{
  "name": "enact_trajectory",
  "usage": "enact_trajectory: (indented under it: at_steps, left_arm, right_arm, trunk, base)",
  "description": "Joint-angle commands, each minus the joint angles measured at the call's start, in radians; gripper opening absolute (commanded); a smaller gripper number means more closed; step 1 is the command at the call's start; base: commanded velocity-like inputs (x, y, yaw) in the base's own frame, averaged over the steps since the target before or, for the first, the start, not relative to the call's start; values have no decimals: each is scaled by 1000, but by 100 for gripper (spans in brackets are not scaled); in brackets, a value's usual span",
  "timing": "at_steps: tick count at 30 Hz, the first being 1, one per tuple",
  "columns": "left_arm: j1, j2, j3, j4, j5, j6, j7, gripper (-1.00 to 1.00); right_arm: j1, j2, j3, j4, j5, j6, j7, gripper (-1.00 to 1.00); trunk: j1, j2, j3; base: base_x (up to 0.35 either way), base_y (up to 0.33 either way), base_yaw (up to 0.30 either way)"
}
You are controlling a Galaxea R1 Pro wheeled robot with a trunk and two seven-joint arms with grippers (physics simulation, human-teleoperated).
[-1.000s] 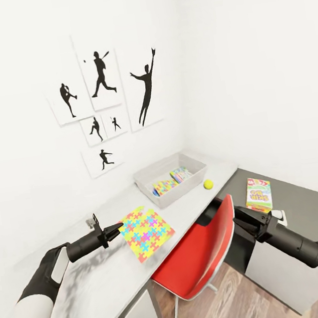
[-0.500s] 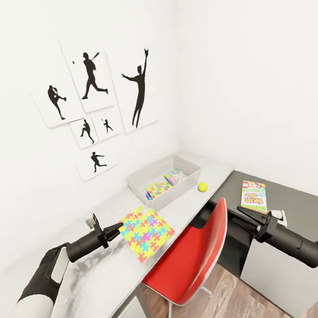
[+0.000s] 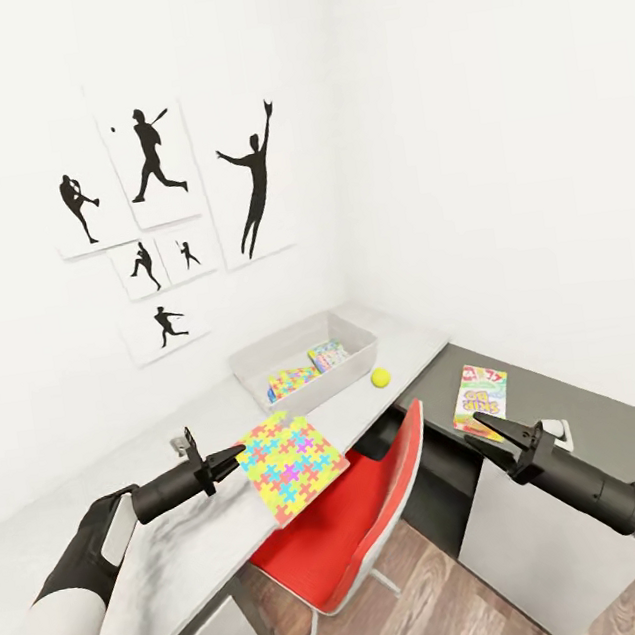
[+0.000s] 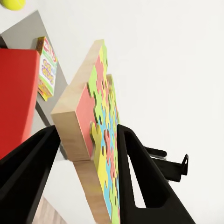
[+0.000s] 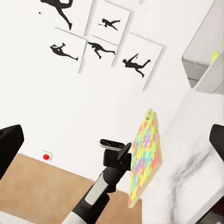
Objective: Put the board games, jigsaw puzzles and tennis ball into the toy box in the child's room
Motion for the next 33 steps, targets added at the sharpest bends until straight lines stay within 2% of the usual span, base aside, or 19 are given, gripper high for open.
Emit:
enact_trajectory:
  at_steps: [1,8,23,33]
  left_arm:
    - [-1,0,1,0,0,6,-2,-100]
    - [-1,0,1,0,0,6,-3,-100]
    - [-1,1,1,0,0,6,-1,-100]
    - [-1,0,-1,0,1,6,-3,-100]
  right_arm:
    - [-1,0,-1,0,5,5,7,100]
    - [-1,0,-2,0,5,5,8,100]
    - [-1,0,0,0,5,5,8,100]
    - [-1,1,3,-1,5,3,3,100]
  trunk:
    - [1,-2,-2]
    - [1,-2,1]
    - [1,-2,14]
    - [1,-2,16]
  base:
    - [0,-184,71]
    - [35,-148,122]
    - [92,-143,224]
    - [19,-28,45]
